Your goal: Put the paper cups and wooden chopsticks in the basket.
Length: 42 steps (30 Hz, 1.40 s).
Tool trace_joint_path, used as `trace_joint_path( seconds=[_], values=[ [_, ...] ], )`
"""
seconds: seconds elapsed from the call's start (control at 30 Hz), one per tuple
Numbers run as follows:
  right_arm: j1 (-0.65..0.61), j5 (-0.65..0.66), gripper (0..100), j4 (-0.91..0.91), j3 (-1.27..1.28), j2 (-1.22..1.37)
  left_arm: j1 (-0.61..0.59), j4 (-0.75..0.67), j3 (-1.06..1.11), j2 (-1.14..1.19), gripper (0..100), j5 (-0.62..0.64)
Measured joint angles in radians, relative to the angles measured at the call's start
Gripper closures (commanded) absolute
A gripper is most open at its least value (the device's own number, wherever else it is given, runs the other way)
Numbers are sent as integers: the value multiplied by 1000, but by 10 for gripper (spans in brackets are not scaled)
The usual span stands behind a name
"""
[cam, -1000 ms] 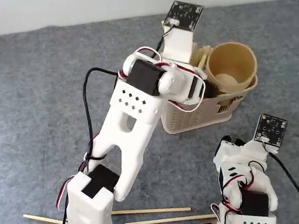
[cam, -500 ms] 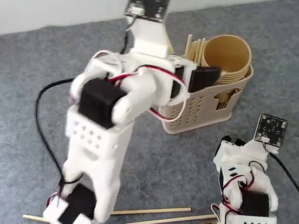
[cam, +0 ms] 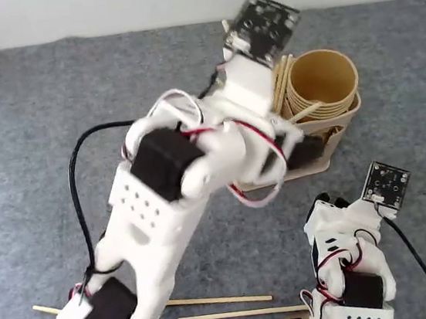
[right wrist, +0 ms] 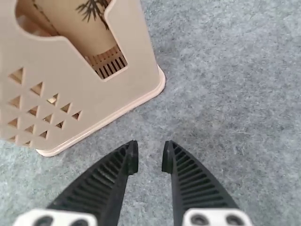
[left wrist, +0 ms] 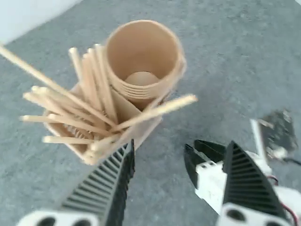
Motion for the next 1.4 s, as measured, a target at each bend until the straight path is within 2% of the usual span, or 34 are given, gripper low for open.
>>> trace_joint_path(
  seconds=[0.17, 0.3, 0.4, 0.63, 0.73, 0.83, 1.1, 1.4],
  values=[
    [0, 0, 898, 0, 0, 0, 91, -14, 152, -15, 726, -29],
    [0, 0, 898, 0, 0, 0, 78, -94, 253, 9, 838, -29],
    [0, 0, 898, 0, 0, 0, 54, -161, 264, 21, 894, -31],
    [0, 0, 898, 0, 0, 0, -68, -358, 267, 21, 901, -31],
    [0, 0, 898, 0, 0, 0, -137, -391, 267, 21, 902, -31],
    [0, 0, 898, 0, 0, 0, -149, -367, 267, 21, 901, -31],
    [0, 0, 898, 0, 0, 0, -26, -129, 175, -31, 900, -32],
    [0, 0, 898, 0, 0, 0, 17, -78, 195, -75, 899, -34]
  ],
)
